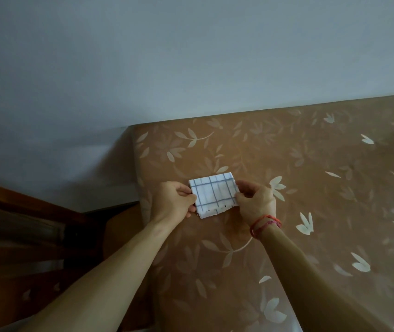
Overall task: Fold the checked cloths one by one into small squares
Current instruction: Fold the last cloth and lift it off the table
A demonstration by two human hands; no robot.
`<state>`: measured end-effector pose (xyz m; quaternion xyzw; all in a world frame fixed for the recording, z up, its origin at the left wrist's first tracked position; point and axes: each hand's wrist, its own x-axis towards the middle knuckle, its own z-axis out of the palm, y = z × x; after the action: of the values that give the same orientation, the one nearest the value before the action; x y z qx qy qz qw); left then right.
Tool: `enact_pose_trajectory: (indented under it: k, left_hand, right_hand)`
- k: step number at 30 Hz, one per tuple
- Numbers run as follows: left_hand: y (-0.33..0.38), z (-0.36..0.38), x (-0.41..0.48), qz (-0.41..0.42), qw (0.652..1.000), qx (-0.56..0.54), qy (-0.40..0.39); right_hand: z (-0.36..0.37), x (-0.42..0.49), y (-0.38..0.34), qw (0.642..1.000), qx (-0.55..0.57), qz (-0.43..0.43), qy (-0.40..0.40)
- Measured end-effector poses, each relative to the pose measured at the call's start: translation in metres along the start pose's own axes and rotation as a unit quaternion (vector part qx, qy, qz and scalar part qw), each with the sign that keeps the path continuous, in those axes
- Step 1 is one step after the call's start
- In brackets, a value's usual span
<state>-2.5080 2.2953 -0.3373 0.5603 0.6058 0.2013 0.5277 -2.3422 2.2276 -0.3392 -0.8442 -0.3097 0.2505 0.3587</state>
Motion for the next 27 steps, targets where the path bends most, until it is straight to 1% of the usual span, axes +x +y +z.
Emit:
enact_pose_trajectory:
  k: [2,3,4,6,8,10,11,14,15,17,19,24,27]
  left_hand:
    - [-0.002,-0.002,0.001,0.009,1.0,0.014,0.006]
    - [-0.004,-0.003,0.003,0.029,0.999,0.041,0.016]
    - [-0.008,-0.005,0.004,0.067,0.993,0.092,0.033]
    - [-0.013,-0.007,0.006,0.171,0.966,0.184,0.068]
    - [-0.017,-0.004,0.006,0.275,0.932,0.226,0.071]
    - [-0.022,0.003,0.008,0.335,0.898,0.282,0.052]
    - [-0.026,0.007,0.008,0.346,0.882,0.318,0.043]
    - [-0.039,0.014,0.012,0.362,0.837,0.41,0.003]
    - [-0.043,0.015,0.013,0.364,0.827,0.429,-0.005]
    - [-0.05,0.016,0.015,0.364,0.815,0.451,-0.002]
    - [-0.054,0.015,0.016,0.372,0.808,0.457,0.012]
    - [-0.056,0.012,0.017,0.387,0.794,0.47,0.008]
    - [-0.057,0.012,0.017,0.381,0.789,0.482,-0.001]
  right_hand:
    - [0.001,-0.001,-0.001,1.0,-0.012,-0.013,-0.006]
    - [0.001,0.0,-0.001,0.999,-0.024,-0.025,-0.008]
    - [0.002,0.0,0.0,0.998,-0.039,-0.042,-0.005]
    - [0.004,-0.002,0.002,0.993,-0.076,-0.095,0.006]
    - [0.009,-0.003,0.002,0.981,-0.111,-0.157,-0.006]
    - [0.016,-0.006,-0.001,0.964,-0.151,-0.216,-0.041]
    - [0.02,-0.008,-0.004,0.952,-0.177,-0.245,-0.058]
    - [0.034,-0.012,-0.007,0.893,-0.263,-0.359,-0.069]
    - [0.038,-0.012,-0.007,0.88,-0.275,-0.374,-0.096]
    - [0.045,-0.01,0.0,0.862,-0.303,-0.374,-0.161]
    - [0.049,-0.006,0.01,0.848,-0.326,-0.37,-0.194]
    - [0.04,0.001,0.012,0.824,-0.39,-0.354,-0.207]
    - [0.024,0.016,0.019,0.828,-0.427,-0.31,-0.19]
